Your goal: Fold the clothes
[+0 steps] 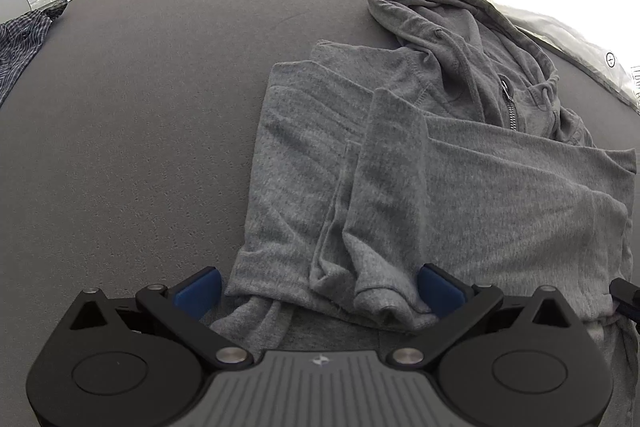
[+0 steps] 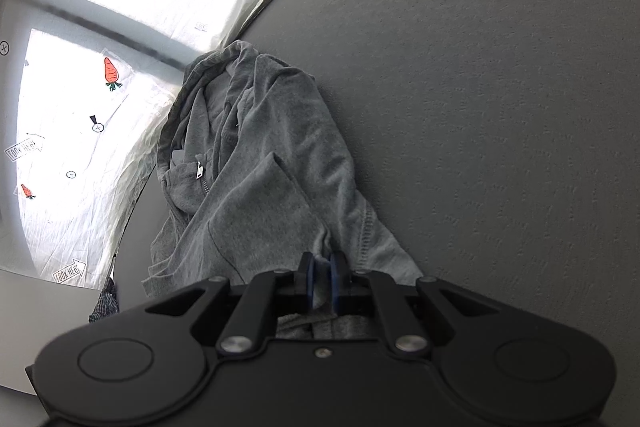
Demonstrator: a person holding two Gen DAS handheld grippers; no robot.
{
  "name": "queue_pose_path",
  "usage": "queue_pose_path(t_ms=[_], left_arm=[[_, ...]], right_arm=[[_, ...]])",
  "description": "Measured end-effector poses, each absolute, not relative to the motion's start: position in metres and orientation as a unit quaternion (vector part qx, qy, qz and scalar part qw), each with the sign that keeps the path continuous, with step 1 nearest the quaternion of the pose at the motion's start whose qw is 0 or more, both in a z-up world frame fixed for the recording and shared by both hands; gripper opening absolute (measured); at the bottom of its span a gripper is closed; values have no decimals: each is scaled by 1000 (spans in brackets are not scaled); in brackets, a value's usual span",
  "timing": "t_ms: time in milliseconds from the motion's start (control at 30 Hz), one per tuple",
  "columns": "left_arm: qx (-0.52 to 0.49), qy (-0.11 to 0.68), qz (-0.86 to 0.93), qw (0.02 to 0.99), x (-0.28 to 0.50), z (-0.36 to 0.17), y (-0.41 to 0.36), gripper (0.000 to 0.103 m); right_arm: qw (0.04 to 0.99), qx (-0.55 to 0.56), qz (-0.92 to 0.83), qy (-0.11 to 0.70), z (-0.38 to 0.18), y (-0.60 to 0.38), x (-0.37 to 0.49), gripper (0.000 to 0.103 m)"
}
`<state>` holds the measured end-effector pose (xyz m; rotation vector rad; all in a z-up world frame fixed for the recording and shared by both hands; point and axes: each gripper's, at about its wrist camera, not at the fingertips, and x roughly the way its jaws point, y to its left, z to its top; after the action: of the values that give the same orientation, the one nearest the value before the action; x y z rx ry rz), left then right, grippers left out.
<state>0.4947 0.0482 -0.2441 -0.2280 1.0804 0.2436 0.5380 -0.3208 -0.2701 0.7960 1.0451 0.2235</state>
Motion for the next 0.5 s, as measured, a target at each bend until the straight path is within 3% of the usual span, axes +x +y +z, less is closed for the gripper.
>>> queue_pose_path(t_ms=[133, 267, 333, 400, 500], left_arm=[[-115, 531, 113, 832, 503, -243, 52, 103], [-118, 543, 106, 825, 508, -242, 56, 103], [-135, 538, 95, 826, 509, -237, 63, 103], [-163, 514, 80, 838, 507, -228, 75, 103], [-188, 461, 84, 863, 507, -205, 93, 103]], right_arm=[[784, 364, 95, 493, -265, -320, 538, 8], [798, 308, 104, 508, -246, -314, 541, 18], [809, 268, 108, 512, -232, -308, 543, 31], [823, 216, 112, 513, -215, -300, 548, 55], [844, 161, 135, 493, -191, -291, 561, 75]])
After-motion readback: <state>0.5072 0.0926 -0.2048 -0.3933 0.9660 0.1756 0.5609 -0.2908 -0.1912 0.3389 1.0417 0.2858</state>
